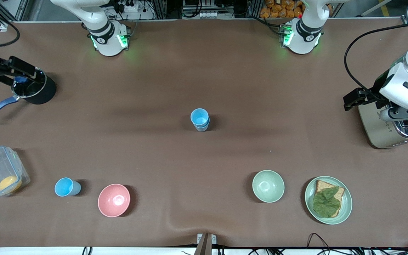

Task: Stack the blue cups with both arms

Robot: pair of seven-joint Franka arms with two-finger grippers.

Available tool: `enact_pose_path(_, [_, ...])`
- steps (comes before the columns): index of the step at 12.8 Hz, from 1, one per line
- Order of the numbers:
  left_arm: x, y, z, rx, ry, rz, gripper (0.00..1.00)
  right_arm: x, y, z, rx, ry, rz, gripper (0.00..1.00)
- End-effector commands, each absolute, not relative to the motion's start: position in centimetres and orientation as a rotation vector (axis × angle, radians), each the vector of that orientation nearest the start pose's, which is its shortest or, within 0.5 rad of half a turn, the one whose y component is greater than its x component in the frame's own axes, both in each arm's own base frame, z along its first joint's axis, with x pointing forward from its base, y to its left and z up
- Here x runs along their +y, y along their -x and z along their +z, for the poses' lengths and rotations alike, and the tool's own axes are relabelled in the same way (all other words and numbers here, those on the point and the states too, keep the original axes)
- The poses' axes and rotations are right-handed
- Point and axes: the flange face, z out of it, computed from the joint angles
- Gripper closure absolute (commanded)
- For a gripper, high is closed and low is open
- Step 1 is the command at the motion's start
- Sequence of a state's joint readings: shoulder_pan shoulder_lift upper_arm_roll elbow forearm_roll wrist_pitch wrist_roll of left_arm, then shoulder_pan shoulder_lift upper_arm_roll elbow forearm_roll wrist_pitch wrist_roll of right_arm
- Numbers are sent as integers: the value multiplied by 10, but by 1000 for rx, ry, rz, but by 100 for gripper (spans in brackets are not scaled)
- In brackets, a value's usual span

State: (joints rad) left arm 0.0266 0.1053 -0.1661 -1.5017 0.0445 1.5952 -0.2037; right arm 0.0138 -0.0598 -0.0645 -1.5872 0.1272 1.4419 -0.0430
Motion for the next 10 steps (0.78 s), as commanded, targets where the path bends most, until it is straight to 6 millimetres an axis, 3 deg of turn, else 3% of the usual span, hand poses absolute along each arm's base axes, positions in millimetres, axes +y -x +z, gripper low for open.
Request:
enact_pose_path(1, [-68, -580, 608, -87, 3131, 10, 0, -19, -519, 636, 12, 3025, 131, 0])
enact_pose_path(10, [-70, -577, 611, -85, 3132, 18, 0, -22, -527, 632, 20, 3050, 101, 0])
